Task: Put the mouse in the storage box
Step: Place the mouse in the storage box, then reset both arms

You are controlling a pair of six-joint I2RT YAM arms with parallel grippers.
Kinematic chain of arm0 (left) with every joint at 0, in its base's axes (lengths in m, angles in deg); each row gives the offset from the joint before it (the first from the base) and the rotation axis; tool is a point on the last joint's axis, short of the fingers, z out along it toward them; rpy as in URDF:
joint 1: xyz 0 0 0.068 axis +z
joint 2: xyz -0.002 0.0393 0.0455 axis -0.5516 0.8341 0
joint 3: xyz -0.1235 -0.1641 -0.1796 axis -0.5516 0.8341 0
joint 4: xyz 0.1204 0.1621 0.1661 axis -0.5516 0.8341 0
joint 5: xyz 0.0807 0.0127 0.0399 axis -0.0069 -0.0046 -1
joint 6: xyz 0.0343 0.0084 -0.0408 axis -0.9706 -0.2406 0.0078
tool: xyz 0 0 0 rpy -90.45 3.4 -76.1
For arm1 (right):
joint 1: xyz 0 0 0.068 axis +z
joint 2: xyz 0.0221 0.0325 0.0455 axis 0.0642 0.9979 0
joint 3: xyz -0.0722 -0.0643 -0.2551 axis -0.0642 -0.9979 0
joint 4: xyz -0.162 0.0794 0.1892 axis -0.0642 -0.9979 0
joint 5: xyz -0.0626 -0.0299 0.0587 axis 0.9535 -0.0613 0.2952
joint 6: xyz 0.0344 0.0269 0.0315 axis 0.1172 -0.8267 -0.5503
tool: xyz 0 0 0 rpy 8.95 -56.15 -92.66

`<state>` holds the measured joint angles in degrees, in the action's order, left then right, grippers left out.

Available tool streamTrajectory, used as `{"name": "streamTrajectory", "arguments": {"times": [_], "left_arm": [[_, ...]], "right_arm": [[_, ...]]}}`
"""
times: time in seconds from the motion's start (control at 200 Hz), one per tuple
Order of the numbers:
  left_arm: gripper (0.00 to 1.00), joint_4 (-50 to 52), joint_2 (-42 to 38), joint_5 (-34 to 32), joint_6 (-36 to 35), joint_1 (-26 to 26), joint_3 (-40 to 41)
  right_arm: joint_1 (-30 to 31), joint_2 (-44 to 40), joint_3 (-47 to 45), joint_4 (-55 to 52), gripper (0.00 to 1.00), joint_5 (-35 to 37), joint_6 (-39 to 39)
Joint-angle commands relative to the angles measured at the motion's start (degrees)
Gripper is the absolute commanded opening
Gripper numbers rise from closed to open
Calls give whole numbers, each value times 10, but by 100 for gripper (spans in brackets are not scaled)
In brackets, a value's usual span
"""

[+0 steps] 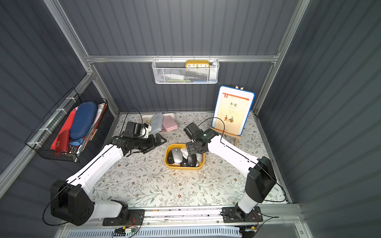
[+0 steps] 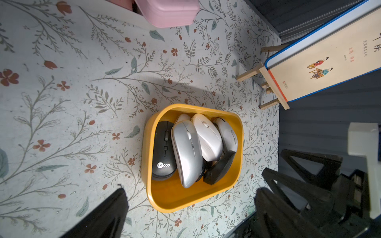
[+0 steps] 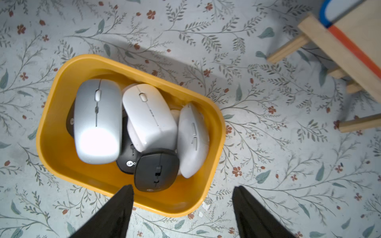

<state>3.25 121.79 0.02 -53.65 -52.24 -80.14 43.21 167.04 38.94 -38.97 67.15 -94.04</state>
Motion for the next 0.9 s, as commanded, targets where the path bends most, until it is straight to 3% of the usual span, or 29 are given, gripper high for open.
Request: {"name": "streamTrajectory", "arguments": {"times": [0.0, 0.22, 0.245, 0.27, 0.445, 0.64, 0.69, 0.775, 0.815, 0.895], "left_arm": [[99, 20, 23, -24, -17, 2, -24], [100, 43, 54, -135, -21, 2, -73], [99, 44, 57, -147, -23, 2, -79], [100, 44, 61, -152, -33, 2, -86], [99, 55, 89, -141, -73, 2, -149], [99, 24, 59, -261, -77, 2, -187], [99, -31, 40, -281, -114, 2, -169], [99, -164, 1, -283, -192, 3, -86], [99, -221, -13, -296, -231, 4, -53], [100, -307, -29, -386, -247, 22, 1]], "right_arm": [[-23, -24, -21, 3, 81, 16, 2], [-101, -72, -75, 17, 82, 58, -11], [-103, -80, -84, 27, 96, 73, -2], [-104, -88, -92, 39, 99, 90, 12], [-96, -120, -103, 62, 99, 244, 45], [-112, -200, -146, 178, 99, 316, 122], [-137, -230, -187, 255, 99, 291, 149], [-188, -285, -300, 428, 99, 170, 221], [-200, -299, -349, 493, 99, 163, 230], [-220, -307, -411, 572, 99, 170, 234]]}}
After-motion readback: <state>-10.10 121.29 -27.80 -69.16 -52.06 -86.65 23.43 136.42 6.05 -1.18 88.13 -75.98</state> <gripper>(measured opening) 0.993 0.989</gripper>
